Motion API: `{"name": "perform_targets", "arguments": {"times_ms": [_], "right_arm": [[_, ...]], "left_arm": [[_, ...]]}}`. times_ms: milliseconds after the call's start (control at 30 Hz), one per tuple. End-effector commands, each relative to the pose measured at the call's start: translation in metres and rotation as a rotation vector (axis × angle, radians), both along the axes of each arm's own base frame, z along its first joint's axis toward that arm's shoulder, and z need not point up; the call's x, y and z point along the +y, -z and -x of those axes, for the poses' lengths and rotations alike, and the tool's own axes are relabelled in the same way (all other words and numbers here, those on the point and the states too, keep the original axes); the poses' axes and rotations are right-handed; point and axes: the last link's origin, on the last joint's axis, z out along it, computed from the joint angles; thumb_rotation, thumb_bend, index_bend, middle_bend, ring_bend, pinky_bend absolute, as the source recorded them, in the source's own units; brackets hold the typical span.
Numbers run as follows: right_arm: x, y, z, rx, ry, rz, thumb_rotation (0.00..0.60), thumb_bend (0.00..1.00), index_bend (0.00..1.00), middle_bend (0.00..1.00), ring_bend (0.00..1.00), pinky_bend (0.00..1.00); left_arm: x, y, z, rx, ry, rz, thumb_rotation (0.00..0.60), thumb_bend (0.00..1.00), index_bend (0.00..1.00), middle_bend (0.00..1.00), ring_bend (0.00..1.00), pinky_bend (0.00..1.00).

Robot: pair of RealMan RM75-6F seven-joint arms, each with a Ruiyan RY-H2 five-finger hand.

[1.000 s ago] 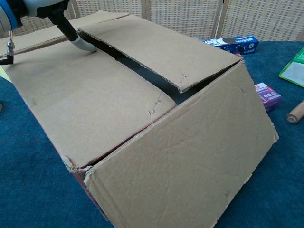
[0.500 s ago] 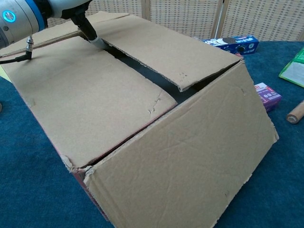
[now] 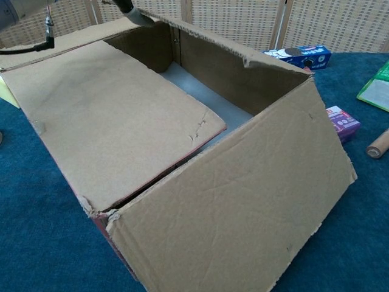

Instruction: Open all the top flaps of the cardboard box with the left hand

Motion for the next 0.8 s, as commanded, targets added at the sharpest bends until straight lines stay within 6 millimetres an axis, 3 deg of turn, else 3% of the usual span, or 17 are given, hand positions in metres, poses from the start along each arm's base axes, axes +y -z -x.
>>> {"name": "perform_targets", "arguments": {"times_ms": [33, 267, 567, 800], "right_arm": [[-0.001, 0.000, 0.001, -0.003, 0.003, 0.000, 0.600, 0.00, 0.00, 0.00, 0.00, 0.12], [-0.003, -0.001, 0.003, -0.007, 0.015, 0.001, 0.600, 0.00, 0.00, 0.00, 0.00, 0.12], [-0.008, -0.002, 0.008, -0.016, 0.041, -0.002, 0.600, 0.00, 0.00, 0.00, 0.00, 0.12], [-0.013, -0.004, 0.012, -0.020, 0.056, -0.001, 0.600, 0.00, 0.00, 0.00, 0.00, 0.12]], "left_arm": [[0.005, -0.008, -0.009, -0.010, 0.015, -0.018, 0.600, 0.01, 0.00, 0.00, 0.00, 0.05], [0.020, -0.021, -0.037, -0.006, 0.054, -0.064, 0.600, 0.01, 0.00, 0.00, 0.00, 0.05], [0.048, -0.020, -0.080, -0.006, 0.065, -0.127, 0.600, 0.01, 0.00, 0.00, 0.00, 0.05], [0.067, 0.005, -0.116, -0.007, 0.052, -0.169, 0.600, 0.01, 0.00, 0.00, 0.00, 0.05]]}}
